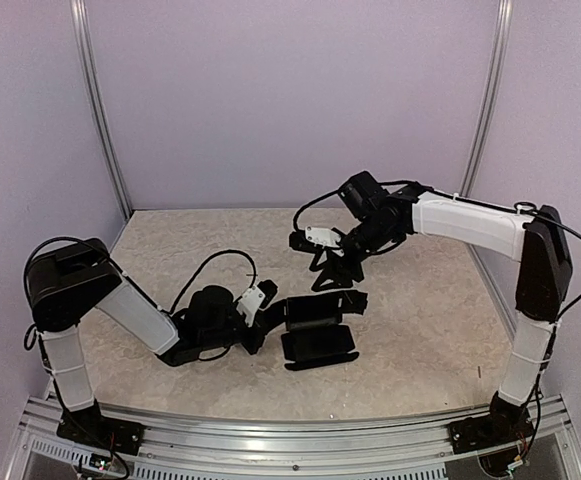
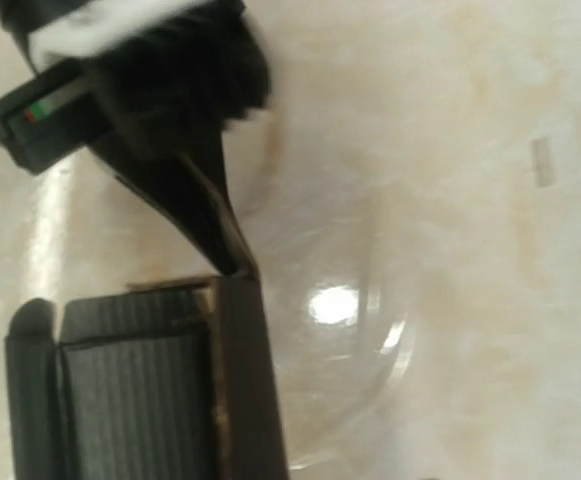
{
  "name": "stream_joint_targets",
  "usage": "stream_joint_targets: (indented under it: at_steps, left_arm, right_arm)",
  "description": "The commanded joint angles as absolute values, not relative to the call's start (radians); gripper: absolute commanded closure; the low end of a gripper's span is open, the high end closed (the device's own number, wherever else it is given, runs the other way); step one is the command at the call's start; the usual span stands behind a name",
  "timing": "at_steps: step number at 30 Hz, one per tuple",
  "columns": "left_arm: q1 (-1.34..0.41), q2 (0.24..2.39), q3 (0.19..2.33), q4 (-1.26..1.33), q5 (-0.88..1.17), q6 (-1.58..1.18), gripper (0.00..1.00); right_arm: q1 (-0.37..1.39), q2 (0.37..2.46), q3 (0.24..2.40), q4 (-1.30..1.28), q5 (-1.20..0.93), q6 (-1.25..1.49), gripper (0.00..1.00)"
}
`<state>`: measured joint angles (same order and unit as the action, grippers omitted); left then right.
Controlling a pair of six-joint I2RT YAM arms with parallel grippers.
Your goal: Fold the paper box
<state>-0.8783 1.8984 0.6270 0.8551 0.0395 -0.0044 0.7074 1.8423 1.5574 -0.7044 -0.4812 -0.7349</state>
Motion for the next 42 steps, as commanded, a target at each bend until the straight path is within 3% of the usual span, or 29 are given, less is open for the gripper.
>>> stream_joint_targets:
  at_steps: [1, 8, 11, 13, 19, 23, 26, 29, 33, 36, 42]
  left_arm:
    - [-0.909, 1.934, 0.627, 0.882, -0.018, 0.082, 1.0]
    - [-0.92, 1.94, 0.634, 0.872, -0.058, 0.105, 1.0]
    - [-0.92, 1.947, 0.637, 0.875, -0.066, 0.11, 1.0]
    - [-0.92, 1.954, 0.649, 0.856, -0.071, 0.106, 1.0]
    - [-0.918, 1.967, 0.679, 0.824, -0.058, 0.058, 1.0]
    - [-0.916, 1.969, 0.682, 0.824, -0.048, 0.053, 1.0]
    - [-0.91, 1.97, 0.684, 0.822, -0.039, 0.044, 1.0]
    - [-0.906, 1.972, 0.686, 0.821, -0.034, 0.039, 1.0]
    - [-0.903, 1.971, 0.687, 0.821, -0.028, 0.032, 1.0]
    - [-0.901, 1.97, 0.686, 0.821, -0.026, 0.031, 1.0]
    - [-0.901, 1.962, 0.677, 0.823, -0.03, 0.028, 1.0]
  right_arm:
    - [0.674, 2.009, 1.691, -0.987, -0.674, -0.786, 0.5]
    - [0.667, 2.122, 1.773, -1.064, -0.727, -0.807, 0.62]
    - [0.661, 2.134, 1.767, -1.066, -0.738, -0.803, 0.75]
    - [0.658, 2.135, 1.762, -1.053, -0.734, -0.786, 0.78]
    - [0.681, 1.967, 1.5, -0.703, -0.55, -0.636, 0.82]
    - [0.739, 1.782, 1.273, -0.421, -0.298, -0.627, 0.73]
    - [0.779, 1.688, 1.188, -0.319, -0.167, -0.641, 0.73]
    - [0.826, 1.615, 1.114, -0.236, -0.038, -0.679, 0.77]
    - [0.893, 1.599, 1.053, -0.185, 0.086, -0.751, 0.9]
    - [0.935, 1.617, 1.028, -0.153, 0.15, -0.786, 0.92]
    - [0.966, 1.63, 1.022, -0.112, 0.239, -0.799, 0.79]
